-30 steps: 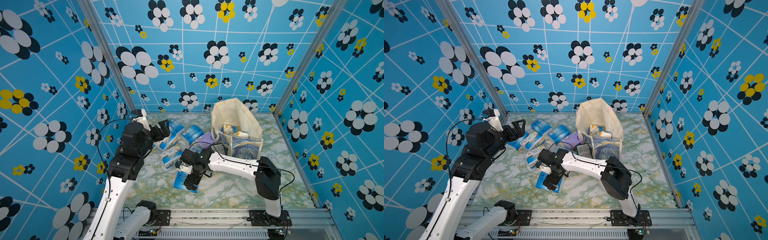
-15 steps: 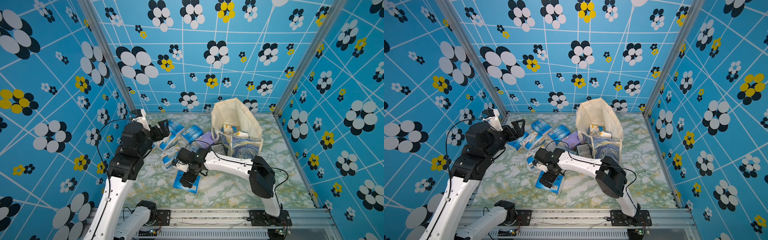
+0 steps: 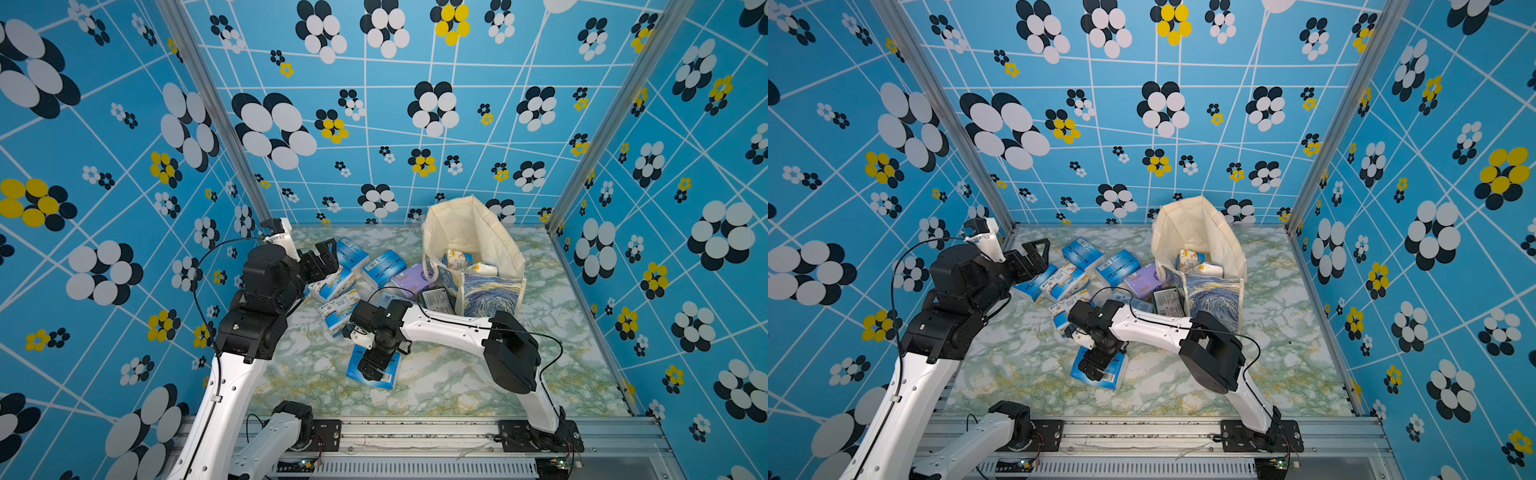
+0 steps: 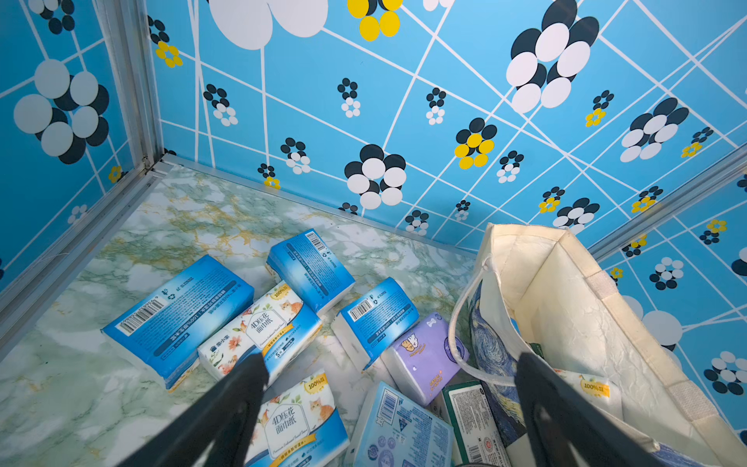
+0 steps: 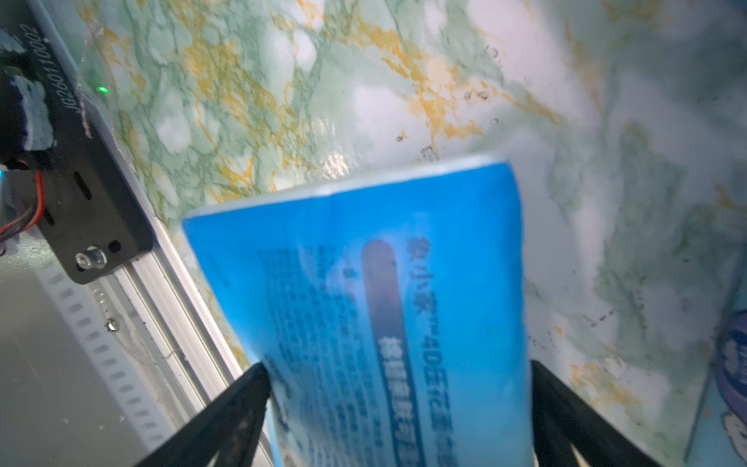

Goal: Put tissues into the canvas bag
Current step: Pick up the pack of facial tissues from the center of the board.

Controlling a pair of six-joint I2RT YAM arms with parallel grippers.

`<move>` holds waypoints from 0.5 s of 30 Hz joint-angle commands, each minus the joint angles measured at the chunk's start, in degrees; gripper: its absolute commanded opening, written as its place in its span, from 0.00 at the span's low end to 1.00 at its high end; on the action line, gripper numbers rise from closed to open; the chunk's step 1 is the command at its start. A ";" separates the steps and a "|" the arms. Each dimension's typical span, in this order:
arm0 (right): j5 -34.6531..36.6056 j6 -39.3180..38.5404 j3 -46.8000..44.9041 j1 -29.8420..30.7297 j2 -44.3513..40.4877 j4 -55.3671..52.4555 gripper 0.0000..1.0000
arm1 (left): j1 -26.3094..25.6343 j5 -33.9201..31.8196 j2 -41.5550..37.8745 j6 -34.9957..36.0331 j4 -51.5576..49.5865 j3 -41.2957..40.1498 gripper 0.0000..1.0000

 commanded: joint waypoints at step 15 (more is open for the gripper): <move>2.11 0.00 1.33 -0.34 -3.85 -1.11 0.58 | 0.94 0.69 0.56 0.55 0.52 -0.44 0.99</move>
